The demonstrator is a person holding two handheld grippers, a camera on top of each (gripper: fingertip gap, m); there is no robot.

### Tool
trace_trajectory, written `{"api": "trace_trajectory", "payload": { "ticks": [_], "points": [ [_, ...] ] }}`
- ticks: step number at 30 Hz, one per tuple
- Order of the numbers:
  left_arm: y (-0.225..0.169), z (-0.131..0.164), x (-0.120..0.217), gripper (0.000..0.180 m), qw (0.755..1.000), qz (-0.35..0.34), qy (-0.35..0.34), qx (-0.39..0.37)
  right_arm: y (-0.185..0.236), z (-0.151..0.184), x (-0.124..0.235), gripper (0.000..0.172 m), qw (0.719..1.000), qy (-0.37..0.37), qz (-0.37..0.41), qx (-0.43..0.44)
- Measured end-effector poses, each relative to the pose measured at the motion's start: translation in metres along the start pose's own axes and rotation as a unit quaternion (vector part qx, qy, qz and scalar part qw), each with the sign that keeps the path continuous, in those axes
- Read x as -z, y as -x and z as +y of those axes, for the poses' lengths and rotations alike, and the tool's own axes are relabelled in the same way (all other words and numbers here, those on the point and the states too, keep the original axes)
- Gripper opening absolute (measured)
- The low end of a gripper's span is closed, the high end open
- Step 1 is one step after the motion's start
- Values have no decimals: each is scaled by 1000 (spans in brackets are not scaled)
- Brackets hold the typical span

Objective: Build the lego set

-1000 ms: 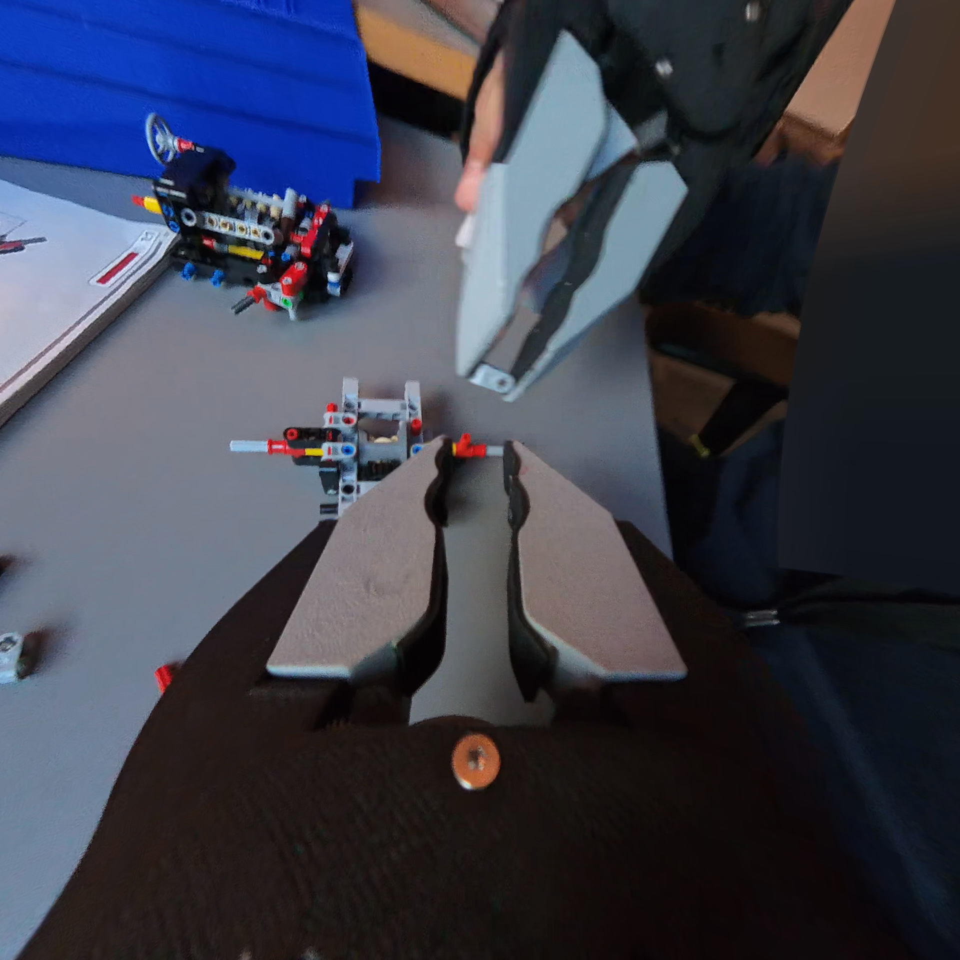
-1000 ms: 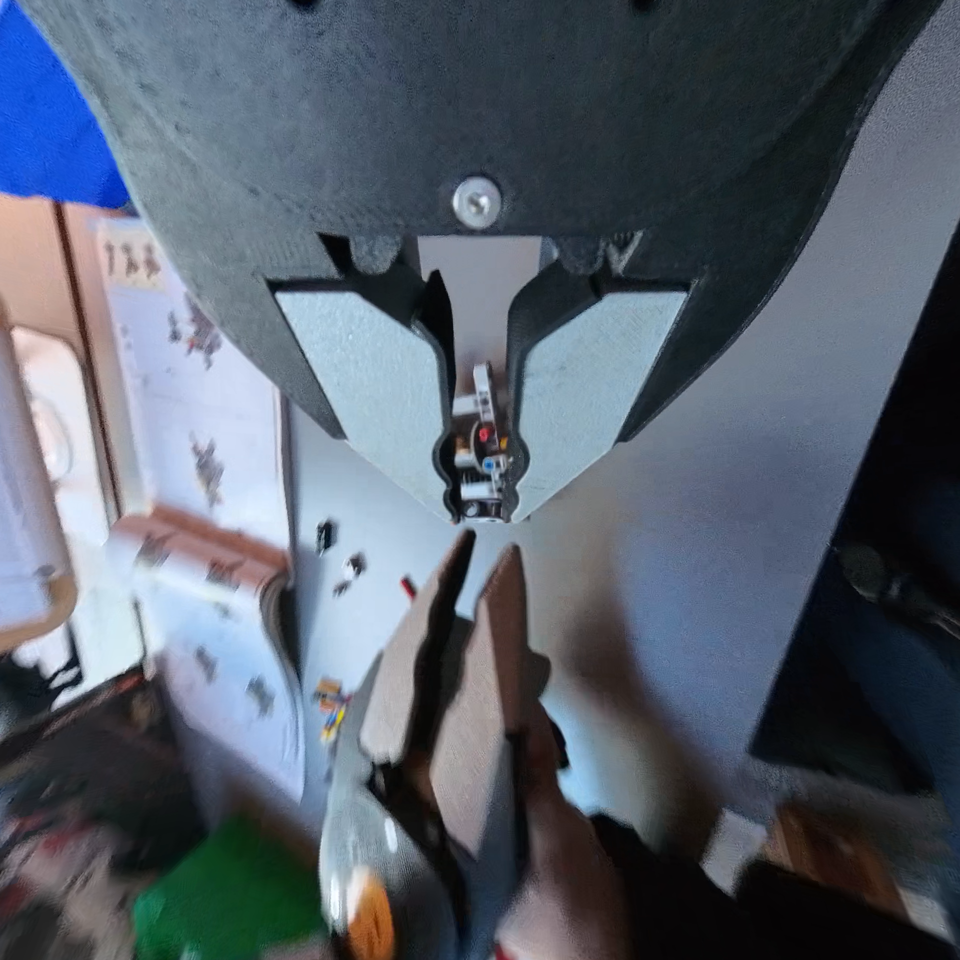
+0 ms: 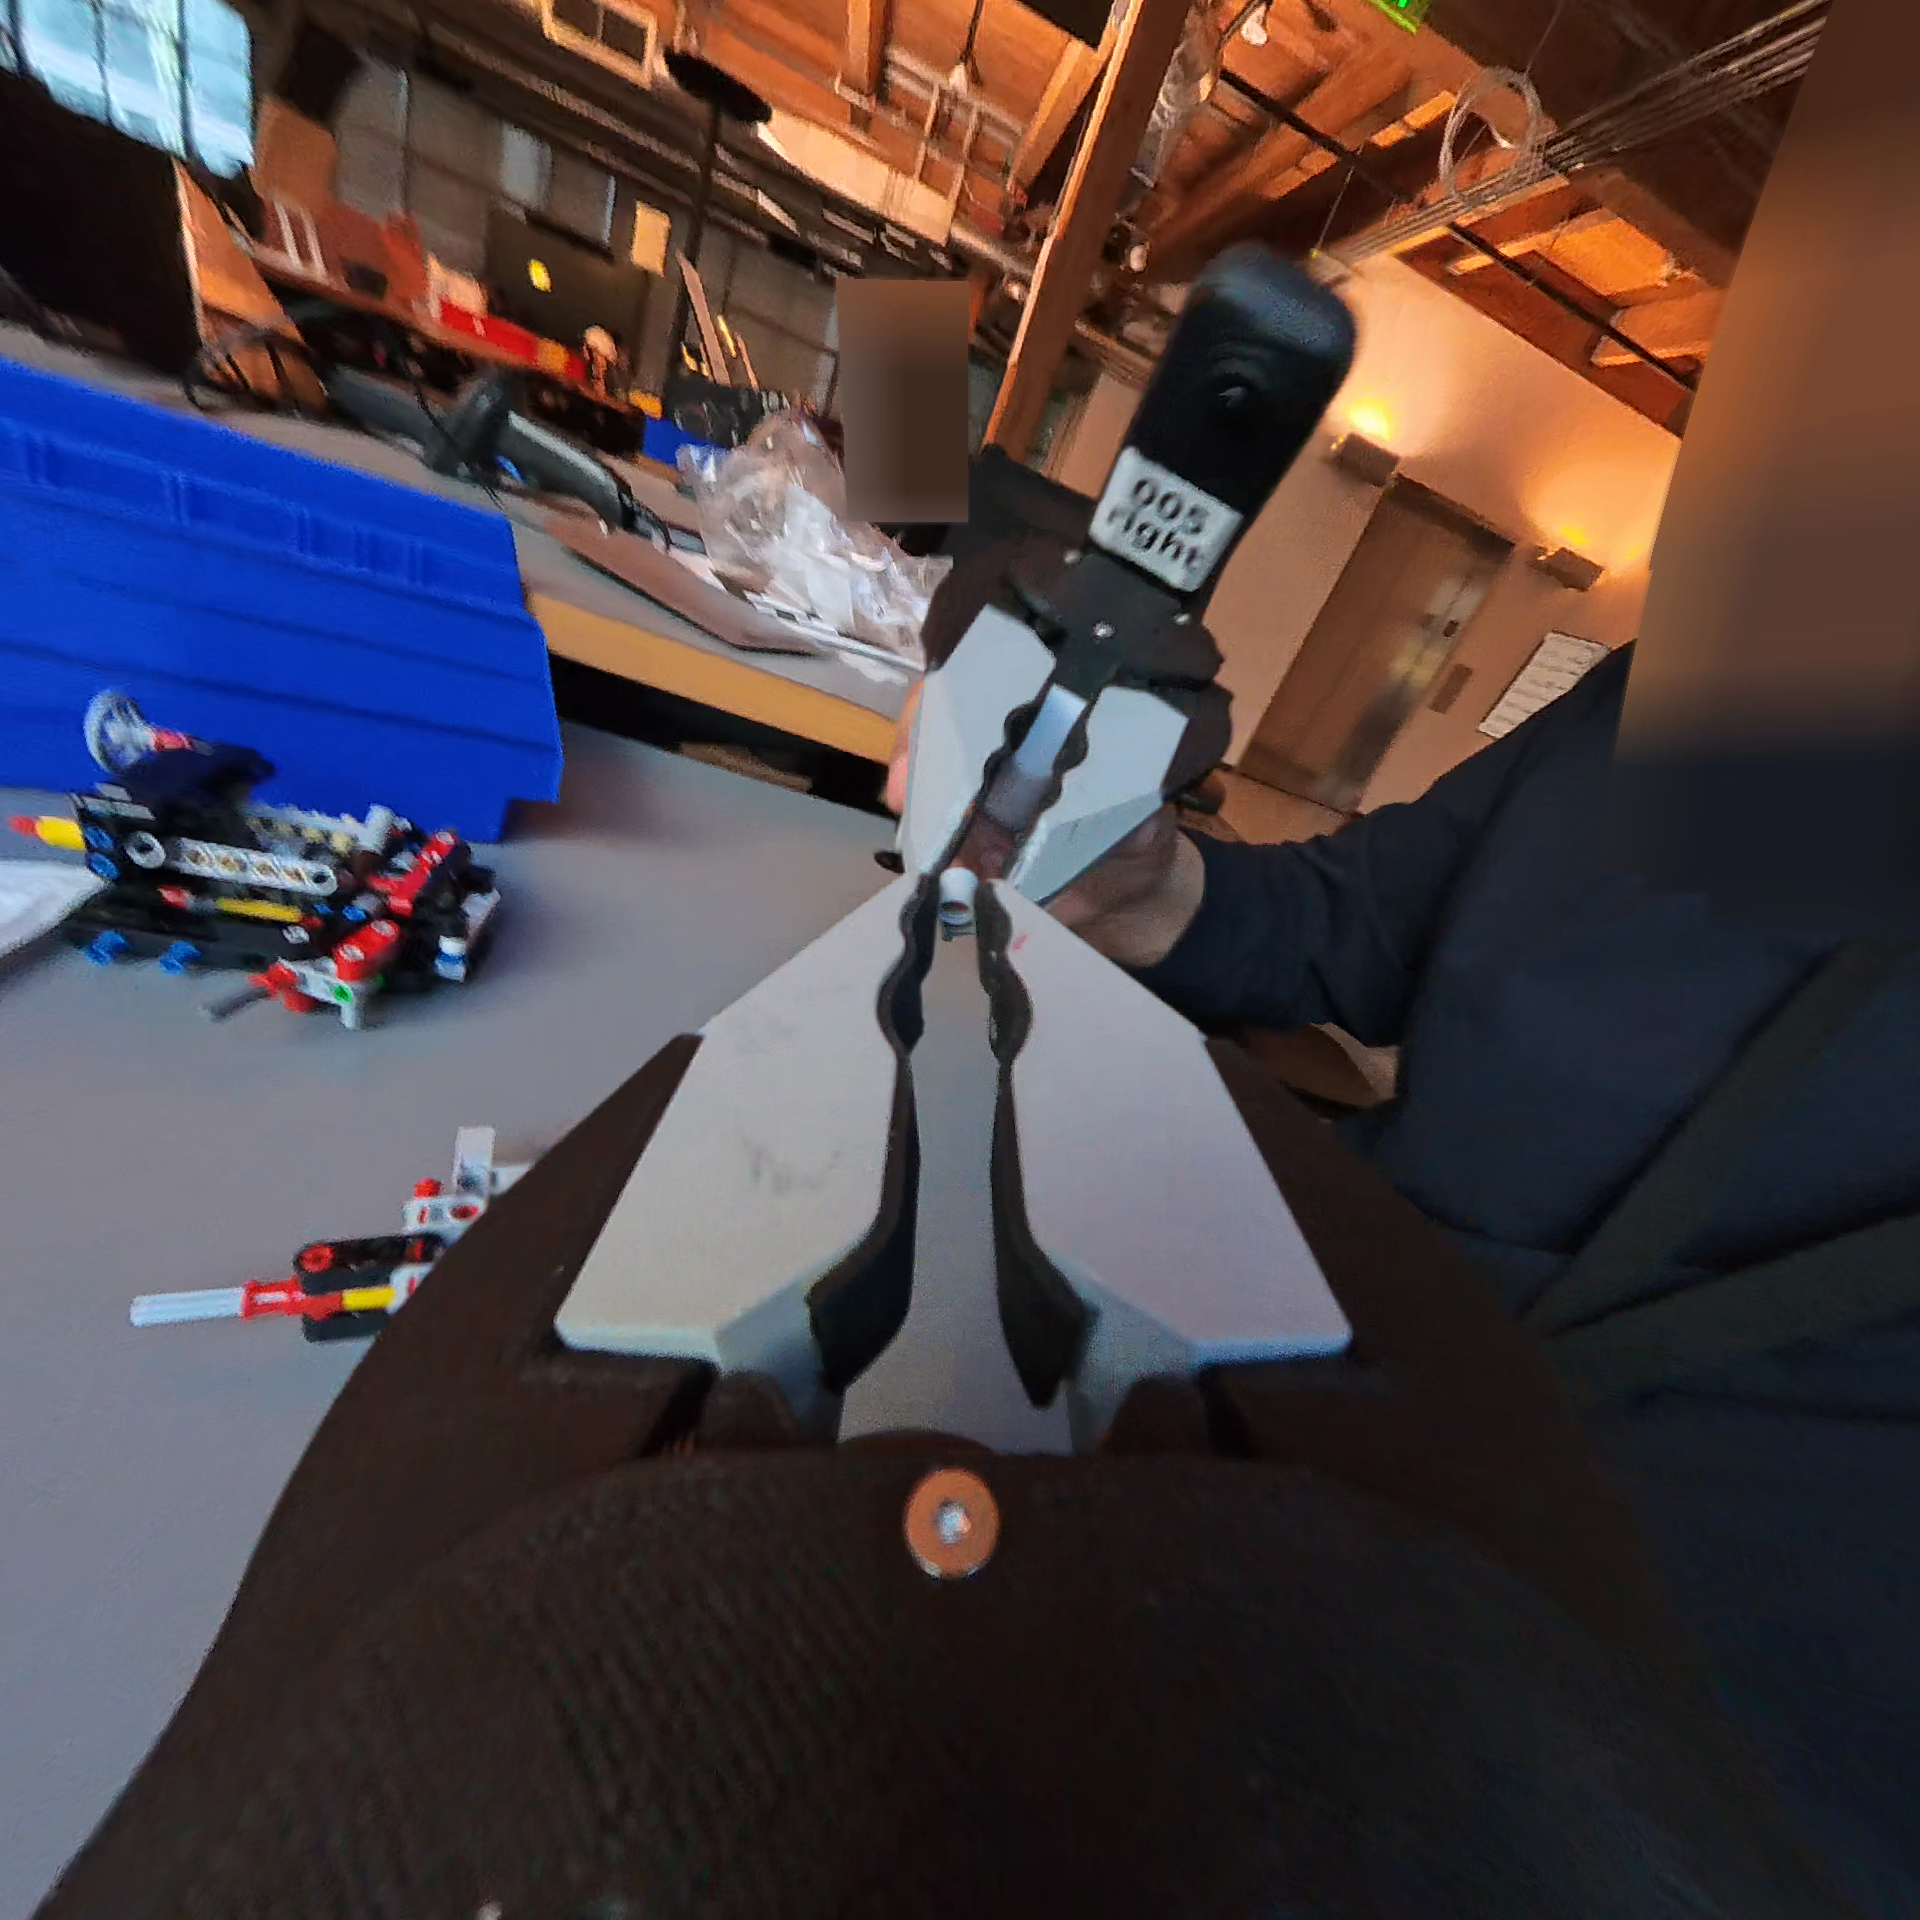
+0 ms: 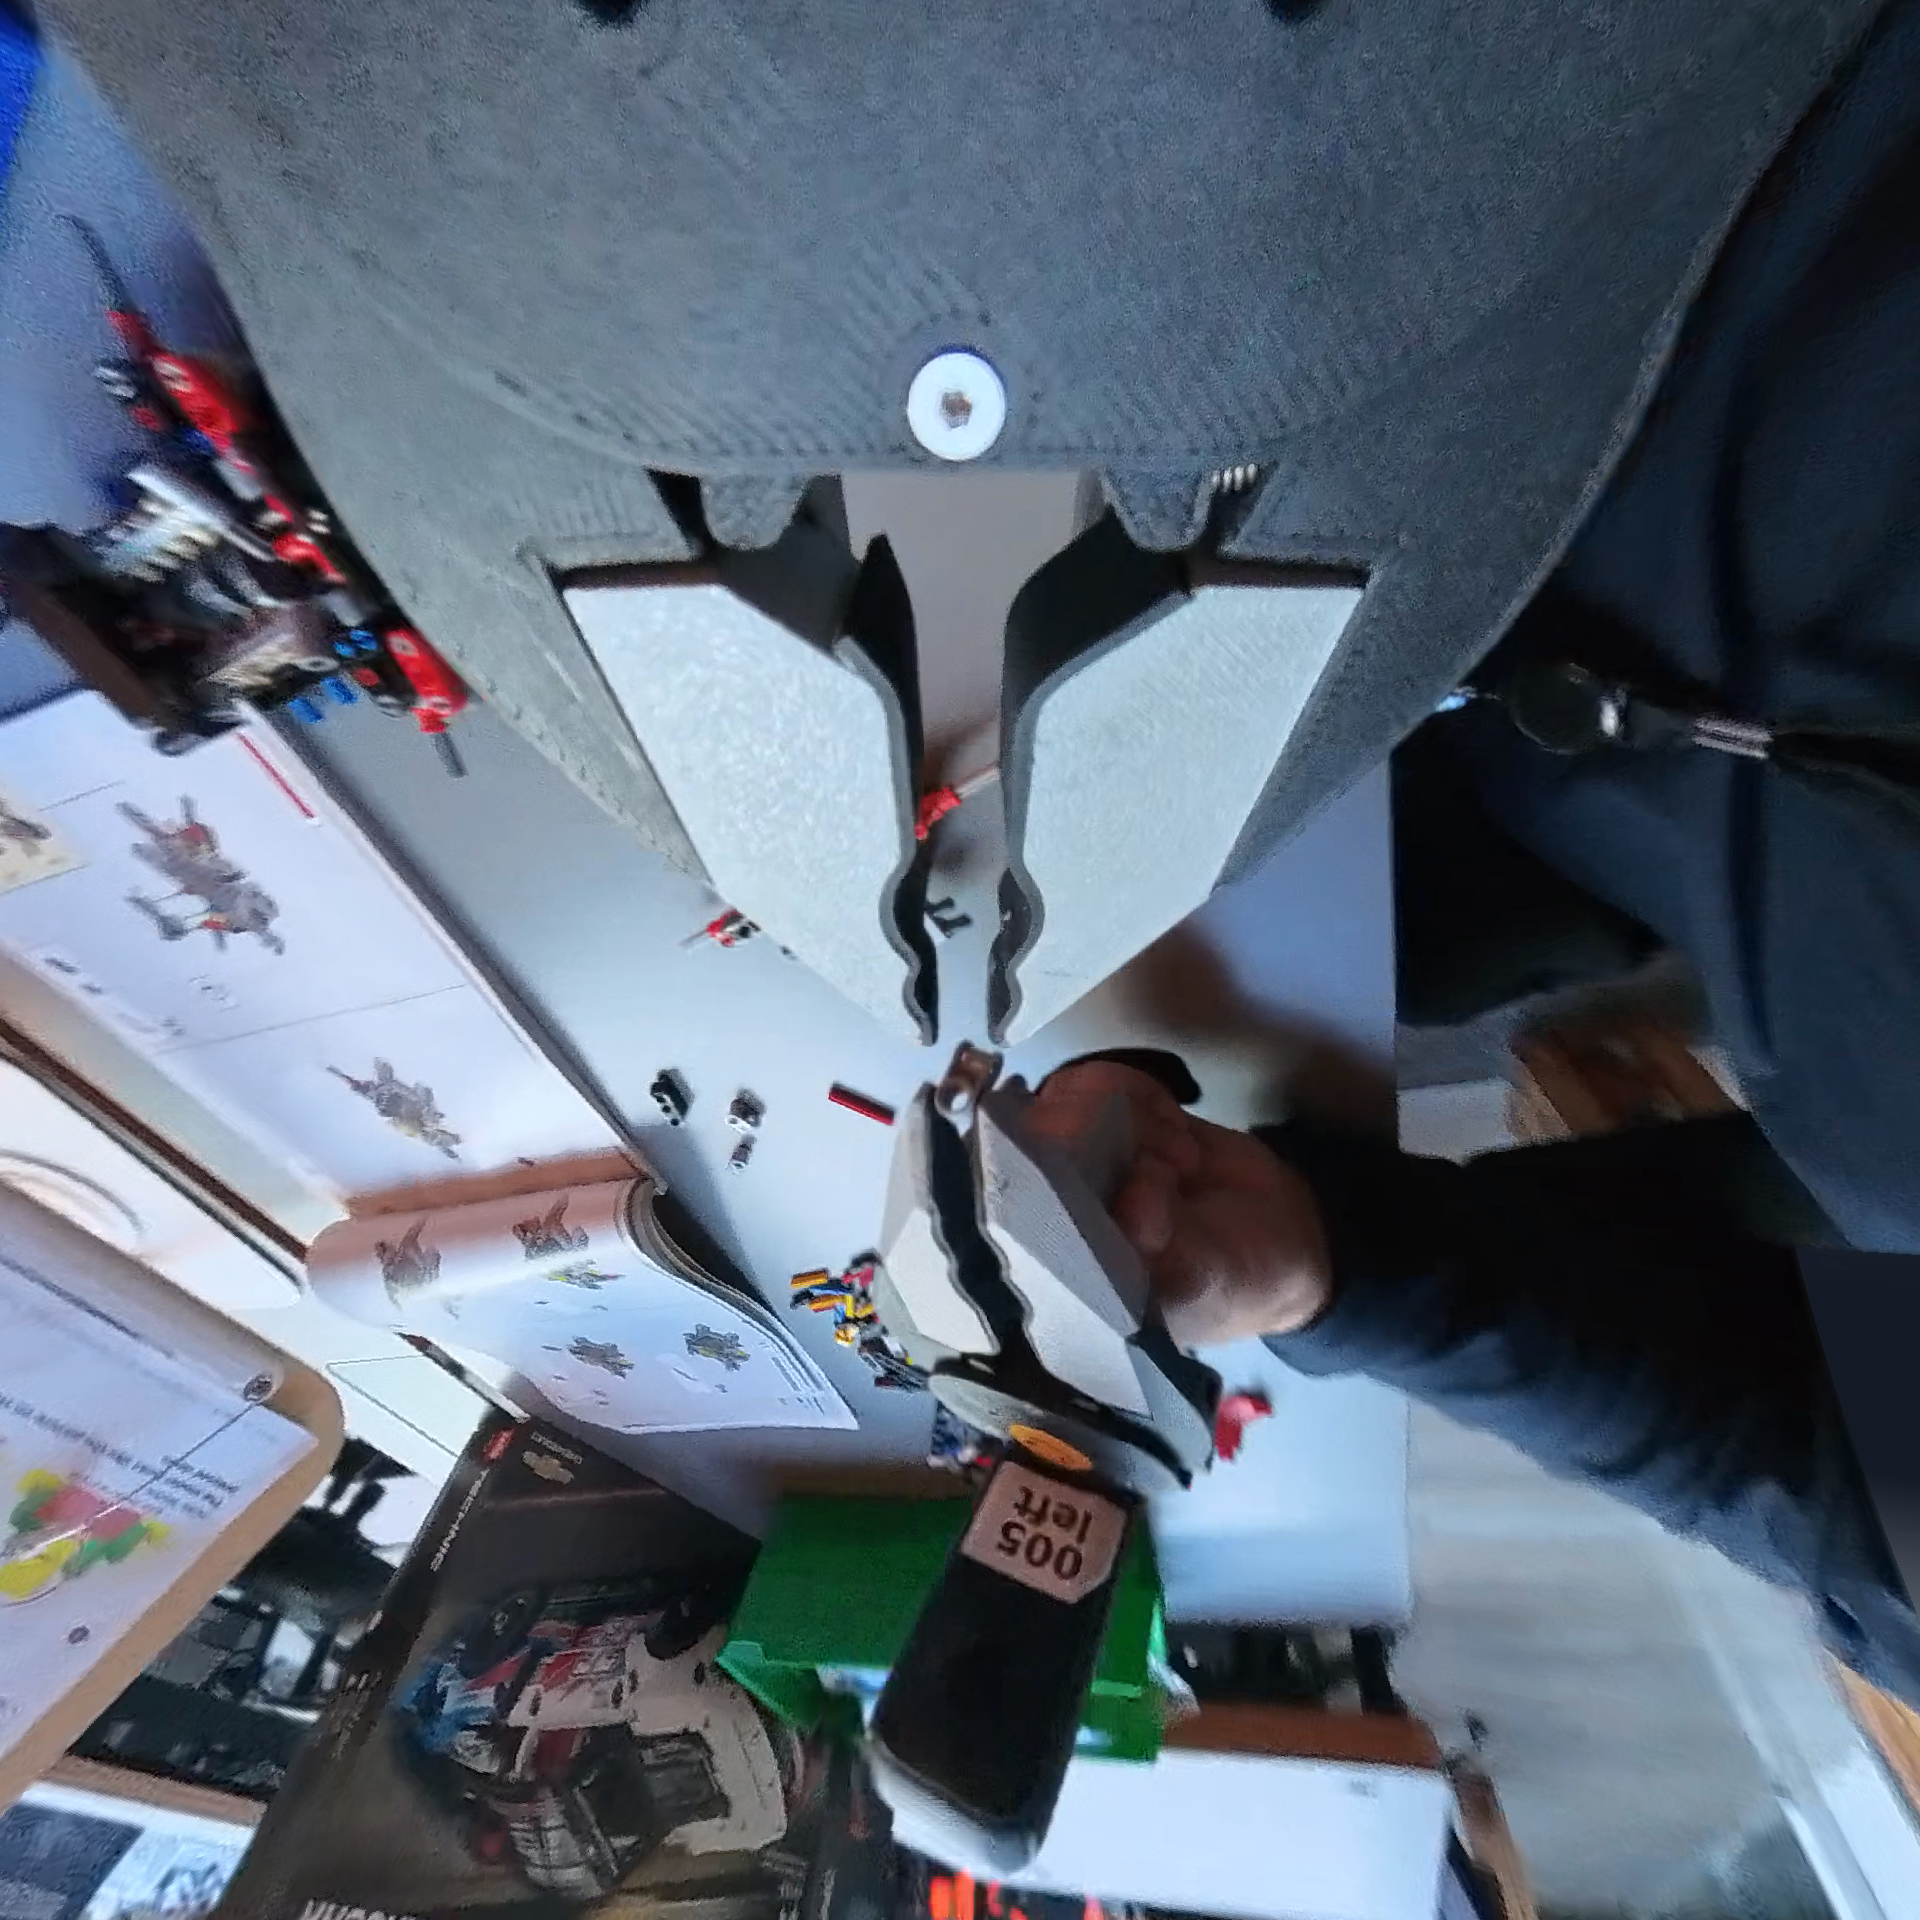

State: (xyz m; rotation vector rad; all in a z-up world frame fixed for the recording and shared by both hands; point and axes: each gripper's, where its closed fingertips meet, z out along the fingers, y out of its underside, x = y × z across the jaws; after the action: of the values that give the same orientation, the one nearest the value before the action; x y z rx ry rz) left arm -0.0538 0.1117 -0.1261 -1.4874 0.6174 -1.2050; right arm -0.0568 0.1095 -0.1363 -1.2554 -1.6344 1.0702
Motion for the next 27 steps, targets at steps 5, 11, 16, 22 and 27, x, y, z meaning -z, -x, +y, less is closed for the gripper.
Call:
{"api": "trace_trajectory", "payload": {
  "ticks": [5, 11, 16, 22, 27],
  "points": [
    [-11, -13, 1, 5, 997, -2, -40, -65, 5, -8, 1, 12, 996, -53, -41, -55],
    [-15, -12, -4, 5, 995, -12, -54, -85, 10, -17, 1, 5, 994, -76, -47, -61],
    [-16, -13, -6, 5, 994, -16, -74, -78, 9, -18, 3, 5, 993, -84, -42, -64],
    [-4, 0, -3, 8, 993, -54, 30, -99, -1, 11, 4, 5, 995, -10, -39, -87],
    [48, 38, 47, 27, 953, -171, 242, -68, -20, 70, 8, 5, 988, 102, 1, -116]
  ]
}}
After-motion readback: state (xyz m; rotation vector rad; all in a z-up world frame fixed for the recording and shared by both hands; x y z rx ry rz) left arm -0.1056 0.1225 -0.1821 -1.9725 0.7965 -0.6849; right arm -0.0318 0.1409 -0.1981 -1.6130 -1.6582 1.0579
